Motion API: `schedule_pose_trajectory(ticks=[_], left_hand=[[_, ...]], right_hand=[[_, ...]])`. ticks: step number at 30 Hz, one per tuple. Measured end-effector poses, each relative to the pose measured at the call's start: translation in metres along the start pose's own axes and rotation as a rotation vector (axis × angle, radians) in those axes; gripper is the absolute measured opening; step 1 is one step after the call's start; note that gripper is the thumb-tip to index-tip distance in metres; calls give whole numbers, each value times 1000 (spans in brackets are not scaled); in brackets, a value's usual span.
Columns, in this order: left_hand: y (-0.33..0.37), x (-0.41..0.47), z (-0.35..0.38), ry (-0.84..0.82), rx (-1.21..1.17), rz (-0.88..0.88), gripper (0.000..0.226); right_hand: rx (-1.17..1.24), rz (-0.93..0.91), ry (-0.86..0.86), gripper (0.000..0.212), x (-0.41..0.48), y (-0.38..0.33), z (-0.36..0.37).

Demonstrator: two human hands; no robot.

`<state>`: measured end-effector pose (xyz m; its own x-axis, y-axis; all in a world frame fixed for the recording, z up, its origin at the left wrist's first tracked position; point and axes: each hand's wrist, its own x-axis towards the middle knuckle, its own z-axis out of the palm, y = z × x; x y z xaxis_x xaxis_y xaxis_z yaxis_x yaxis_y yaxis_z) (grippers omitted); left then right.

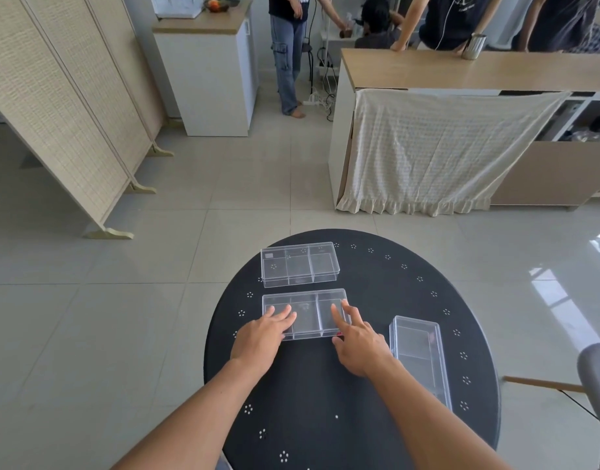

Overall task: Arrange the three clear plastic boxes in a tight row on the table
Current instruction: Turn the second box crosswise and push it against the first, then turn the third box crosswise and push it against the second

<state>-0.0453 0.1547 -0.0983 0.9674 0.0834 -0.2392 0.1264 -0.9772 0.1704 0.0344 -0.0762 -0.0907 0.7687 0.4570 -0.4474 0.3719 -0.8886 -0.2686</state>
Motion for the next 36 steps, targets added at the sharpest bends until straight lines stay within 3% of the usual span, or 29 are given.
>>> schedule_pose_trajectory(ticks=[7,13,18,24,29,32,36], left_hand=[[8,6,-2,54,-92,-102,98],[14,-4,-4,68,40,-63,102],[13,-1,-6,13,82,-54,88],[13,-7,-16,-49,-96,9,71],[38,-28,-16,32,-150,42,60],[70,-45,-10,-24,-222,147,57],[116,-65,5,-139,-256,301,59]], right_hand=[[-6,2,-9,78,0,-1,0],[5,10,-16,80,-1,-2,1],[8,16,-32,84,-3,-2,-3],[20,-18,78,84,-18,-3,-10],[114,171,171,70,-37,28,-23],[99,293,200,66,-50,63,-28],[119,363,71,68,-71,107,-22]])
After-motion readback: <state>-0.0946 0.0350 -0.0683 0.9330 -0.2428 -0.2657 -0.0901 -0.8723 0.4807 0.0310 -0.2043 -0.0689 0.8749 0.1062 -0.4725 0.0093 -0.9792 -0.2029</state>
